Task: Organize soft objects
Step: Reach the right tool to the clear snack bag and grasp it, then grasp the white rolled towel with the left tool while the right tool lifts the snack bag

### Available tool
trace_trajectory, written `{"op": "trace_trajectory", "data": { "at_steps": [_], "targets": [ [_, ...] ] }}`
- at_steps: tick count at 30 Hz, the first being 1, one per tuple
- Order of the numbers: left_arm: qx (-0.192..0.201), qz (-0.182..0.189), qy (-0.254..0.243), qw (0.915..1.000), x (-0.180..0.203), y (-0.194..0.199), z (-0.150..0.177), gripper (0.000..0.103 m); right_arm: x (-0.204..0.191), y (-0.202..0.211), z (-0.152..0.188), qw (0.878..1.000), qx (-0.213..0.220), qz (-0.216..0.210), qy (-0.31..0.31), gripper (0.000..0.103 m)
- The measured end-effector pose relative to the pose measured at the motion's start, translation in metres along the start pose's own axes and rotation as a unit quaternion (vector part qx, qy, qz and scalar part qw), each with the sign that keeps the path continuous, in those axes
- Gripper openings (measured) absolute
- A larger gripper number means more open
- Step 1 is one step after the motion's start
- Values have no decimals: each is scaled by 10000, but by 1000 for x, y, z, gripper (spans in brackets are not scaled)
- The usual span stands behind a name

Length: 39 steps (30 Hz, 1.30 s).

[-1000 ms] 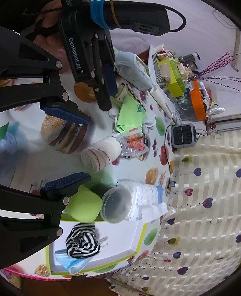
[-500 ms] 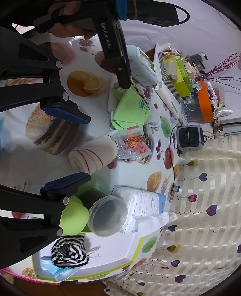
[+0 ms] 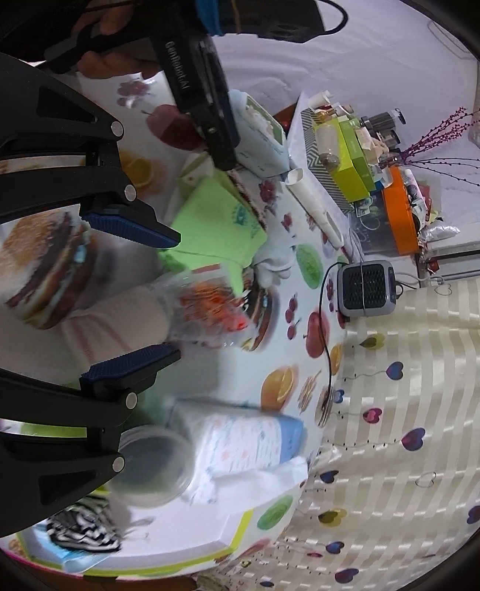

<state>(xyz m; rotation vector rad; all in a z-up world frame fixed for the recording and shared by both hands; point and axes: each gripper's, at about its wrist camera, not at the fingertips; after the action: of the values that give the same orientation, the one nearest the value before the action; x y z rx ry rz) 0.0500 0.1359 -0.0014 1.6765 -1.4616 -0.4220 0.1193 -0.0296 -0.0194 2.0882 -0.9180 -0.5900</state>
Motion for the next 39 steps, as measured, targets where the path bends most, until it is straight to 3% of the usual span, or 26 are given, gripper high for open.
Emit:
{"op": "trace_trajectory", "data": {
  "at_steps": [8, 10, 12, 23, 32, 39],
  "targets": [
    [-33, 33, 34, 10000, -4, -8, -3, 52, 8, -31, -20, 9995, -221, -118, -204, 56],
    [-6, 35, 50, 10000, -5, -7, -4, 52, 11, -38, -21, 9992, -304, -93, -255, 46],
    [35, 50, 31, 10000, -4, -4, -5, 52, 13, -42, -20, 9988, -344, -141, -305, 26],
    [15, 450, -269, 9986, 27, 1, 3, 52, 22, -2, -20, 9987, 247, -170, -417, 26],
    [-666, 1237, -392, 9893, 71, -21, 21, 53, 42, 32, -3, 9970, 454, 129, -608, 26],
    [-1065, 1525, -127, 9825, 95, -42, 29, 61, 60, 53, 12, 9947, 590, 223, -807, 26]
  ]
}}
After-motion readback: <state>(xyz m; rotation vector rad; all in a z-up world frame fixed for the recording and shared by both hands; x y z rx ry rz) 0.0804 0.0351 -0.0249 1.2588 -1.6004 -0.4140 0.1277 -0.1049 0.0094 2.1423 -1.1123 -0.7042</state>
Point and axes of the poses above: each gripper's, at about its wrist camera, not at the fingertips, and y roughly against the way its jaws point, x to its right, z to its underside, and after that the axes turned 7 degrees about -x, right-handed
